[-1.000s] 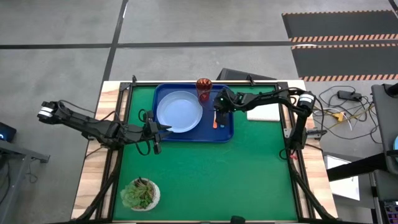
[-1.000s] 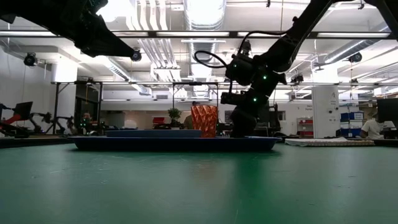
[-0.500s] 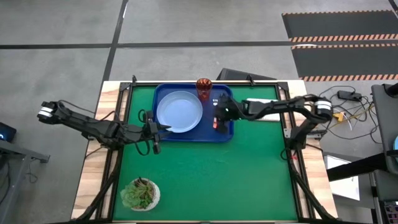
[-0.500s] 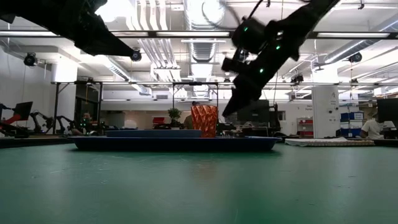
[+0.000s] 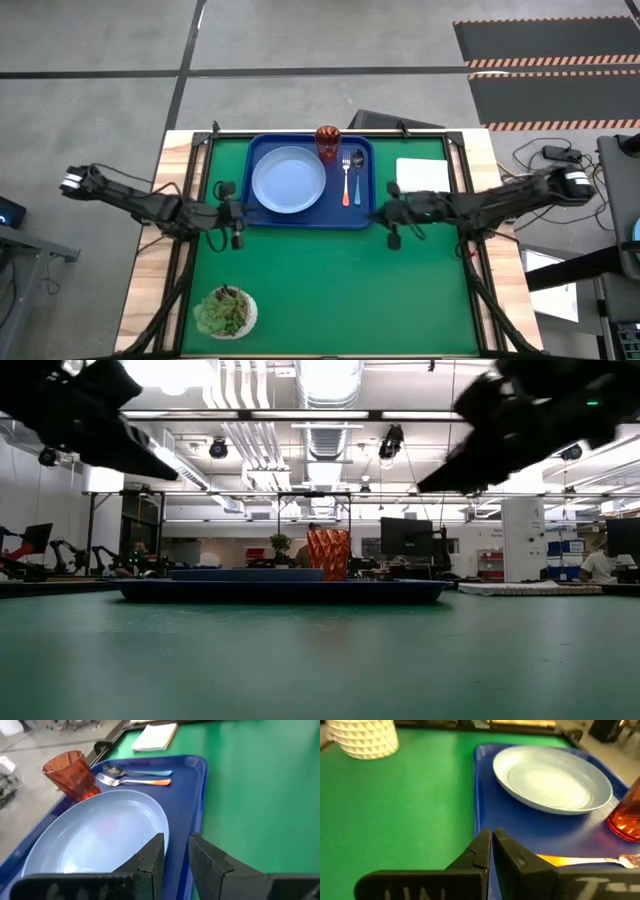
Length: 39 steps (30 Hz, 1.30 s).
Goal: Pick and place plate/cup/fork/spoon on tray
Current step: Return to Home Position
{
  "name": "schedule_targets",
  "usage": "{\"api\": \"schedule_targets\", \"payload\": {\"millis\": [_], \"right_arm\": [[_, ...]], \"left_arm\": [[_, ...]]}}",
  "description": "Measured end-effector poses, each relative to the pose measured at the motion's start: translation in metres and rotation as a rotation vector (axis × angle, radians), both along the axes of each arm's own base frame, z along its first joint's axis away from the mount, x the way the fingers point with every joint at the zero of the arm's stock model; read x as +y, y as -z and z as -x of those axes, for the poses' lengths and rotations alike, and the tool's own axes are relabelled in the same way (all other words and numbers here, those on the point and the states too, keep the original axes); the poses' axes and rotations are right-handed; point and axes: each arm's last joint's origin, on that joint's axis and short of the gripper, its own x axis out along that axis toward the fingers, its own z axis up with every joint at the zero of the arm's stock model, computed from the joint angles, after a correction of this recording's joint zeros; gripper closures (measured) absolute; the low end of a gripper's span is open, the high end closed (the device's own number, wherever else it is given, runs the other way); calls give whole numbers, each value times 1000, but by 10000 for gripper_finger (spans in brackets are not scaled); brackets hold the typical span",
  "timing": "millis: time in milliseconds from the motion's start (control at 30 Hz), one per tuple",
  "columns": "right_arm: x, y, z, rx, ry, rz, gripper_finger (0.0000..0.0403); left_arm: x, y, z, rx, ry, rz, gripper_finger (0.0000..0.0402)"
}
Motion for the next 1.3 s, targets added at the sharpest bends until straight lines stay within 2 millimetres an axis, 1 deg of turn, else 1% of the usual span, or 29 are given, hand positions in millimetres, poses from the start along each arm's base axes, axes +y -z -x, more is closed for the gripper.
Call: {"api": "schedule_targets", "payload": {"millis": [100,233,433,500,567,633,733,833,1033,1133,1167,1300], "right_arm": [[8,4,26,-50,17,13,394],[10,6,53,-134,4,27,394],[8,16,86,-242,-18,63,394],[7,20,95,-289,-17,87,394],[5,22,103,-336,3,107,394],[4,20,109,-356,24,120,394],[3,15,115,-405,17,156,394],[4,11,119,-453,-18,201,394],[3,5,126,-526,-18,265,394],[3,2,129,-561,-36,246,394],[4,6,129,-532,-58,237,394],[6,7,128,-526,-107,174,394]], "left_arm": [[2,8,11,-73,11,10,332],[6,14,24,-216,28,12,332],[8,31,38,-420,102,69,332],[9,40,40,-462,104,81,332],[9,39,43,-491,107,95,332],[10,36,45,-528,98,123,332],[10,37,45,-522,101,116,332],[9,39,43,-496,100,108,332],[8,43,39,-446,101,96,332],[8,45,38,-418,101,90,332],[8,46,37,-411,101,88,332],[7,49,35,-377,102,80,332]]}}
